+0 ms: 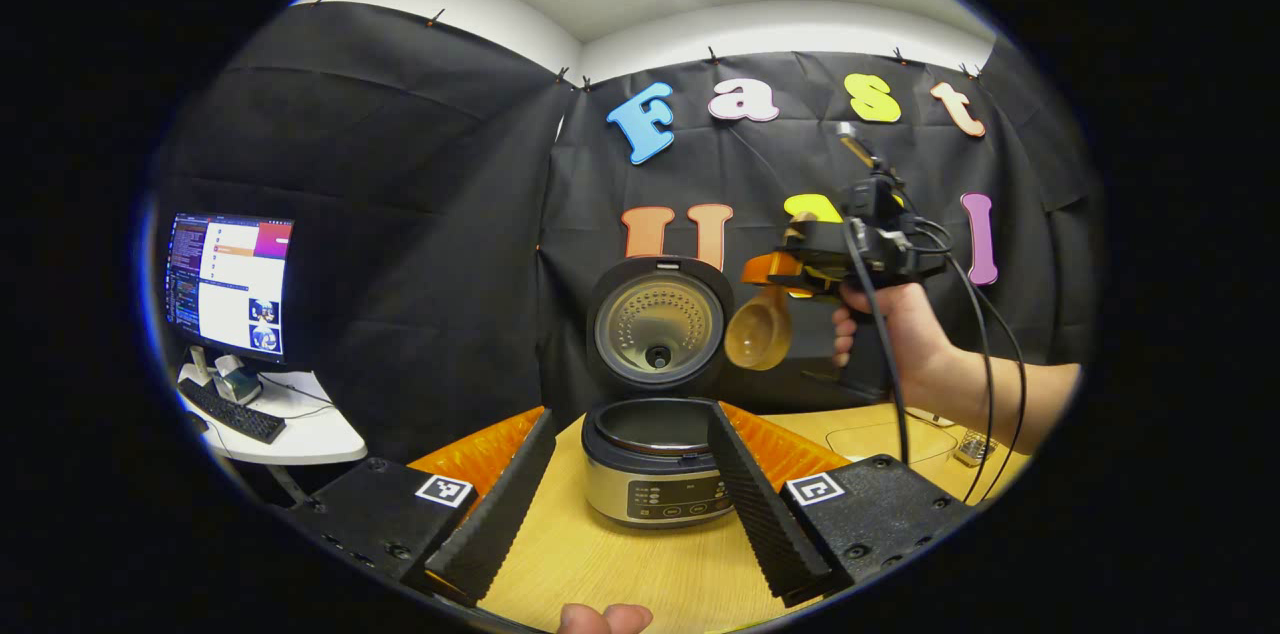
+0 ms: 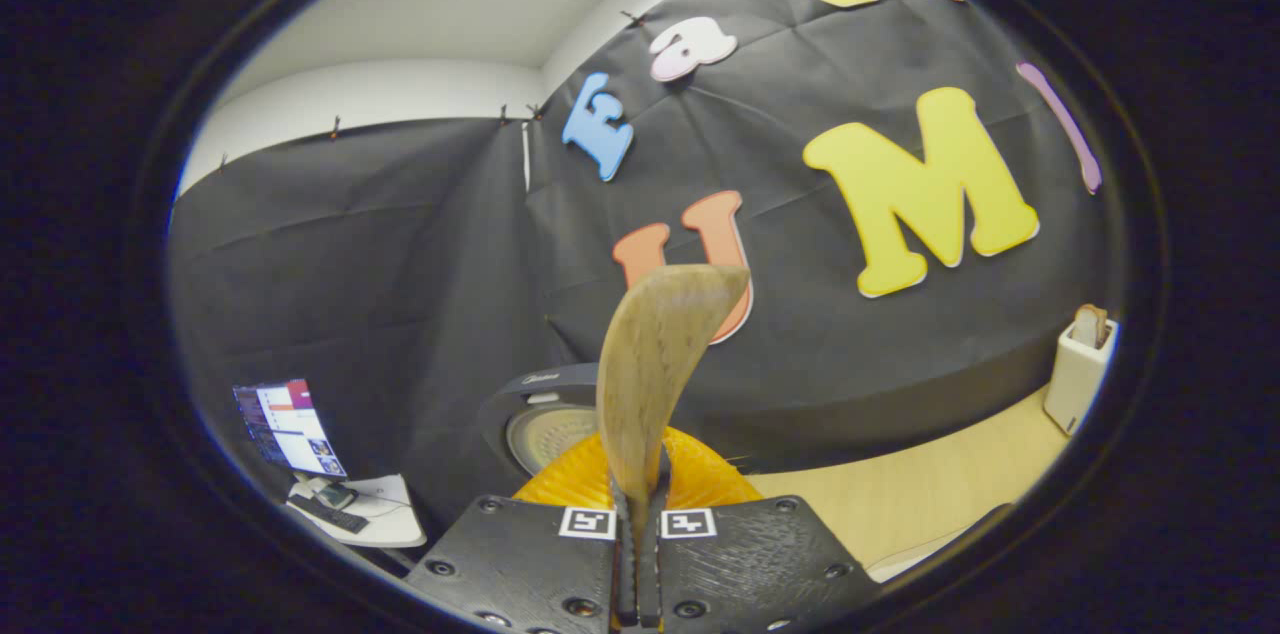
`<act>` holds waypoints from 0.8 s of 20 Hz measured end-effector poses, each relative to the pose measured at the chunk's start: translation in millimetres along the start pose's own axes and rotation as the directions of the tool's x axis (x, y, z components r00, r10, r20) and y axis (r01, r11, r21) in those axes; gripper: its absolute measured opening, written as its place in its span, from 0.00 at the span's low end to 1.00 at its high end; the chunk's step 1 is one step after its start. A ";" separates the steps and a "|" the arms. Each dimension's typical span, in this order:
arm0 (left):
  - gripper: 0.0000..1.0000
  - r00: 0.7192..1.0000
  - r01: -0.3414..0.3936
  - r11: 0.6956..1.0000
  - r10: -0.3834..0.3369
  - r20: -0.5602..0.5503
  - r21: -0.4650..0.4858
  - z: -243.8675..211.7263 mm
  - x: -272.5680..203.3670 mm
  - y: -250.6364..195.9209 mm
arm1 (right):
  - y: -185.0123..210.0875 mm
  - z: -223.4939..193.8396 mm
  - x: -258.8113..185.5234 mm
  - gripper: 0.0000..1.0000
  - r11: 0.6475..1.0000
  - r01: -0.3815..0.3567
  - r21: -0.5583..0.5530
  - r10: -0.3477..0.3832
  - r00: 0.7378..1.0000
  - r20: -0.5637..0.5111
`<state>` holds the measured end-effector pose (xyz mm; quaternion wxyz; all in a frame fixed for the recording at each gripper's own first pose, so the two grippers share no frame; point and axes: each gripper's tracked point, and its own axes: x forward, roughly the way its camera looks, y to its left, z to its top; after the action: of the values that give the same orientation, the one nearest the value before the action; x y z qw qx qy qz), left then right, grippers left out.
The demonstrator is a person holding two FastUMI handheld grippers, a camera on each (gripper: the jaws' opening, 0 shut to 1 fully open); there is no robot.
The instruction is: Close the left gripper, press the button to open the rice cooker; take a wooden spoon from the chopstick holder with the right hand, scoop a spoonful of rice and pour it into the rice cooker, then put the wooden spoon back into the chopstick holder.
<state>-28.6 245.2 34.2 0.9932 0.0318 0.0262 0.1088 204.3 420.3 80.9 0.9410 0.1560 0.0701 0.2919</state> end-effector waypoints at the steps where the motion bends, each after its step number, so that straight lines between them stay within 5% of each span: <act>1: 0.98 1.000 0.001 1.000 -0.001 0.006 -0.001 1.9 0.0 -2.8 | -16.3 9.6 -13.4 0.02 1.000 0.016 0.008 -0.016 1.000 0.012; 8: 0.98 0.999 0.018 1.000 -0.019 0.031 0.025 5.9 2.6 -28.0 | -152.0 67.5 -119.3 0.03 0.979 0.194 0.059 -0.199 0.974 0.111; 16: 0.98 0.997 0.067 0.997 -0.069 0.035 0.049 3.6 4.7 -66.0 | -282.3 94.3 -252.8 0.00 0.926 0.374 0.062 -0.379 0.910 0.171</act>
<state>-9.7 181.7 33.0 0.9956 0.0568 0.0115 0.0738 167.0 31.6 85.6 0.9797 0.1786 0.0174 0.0890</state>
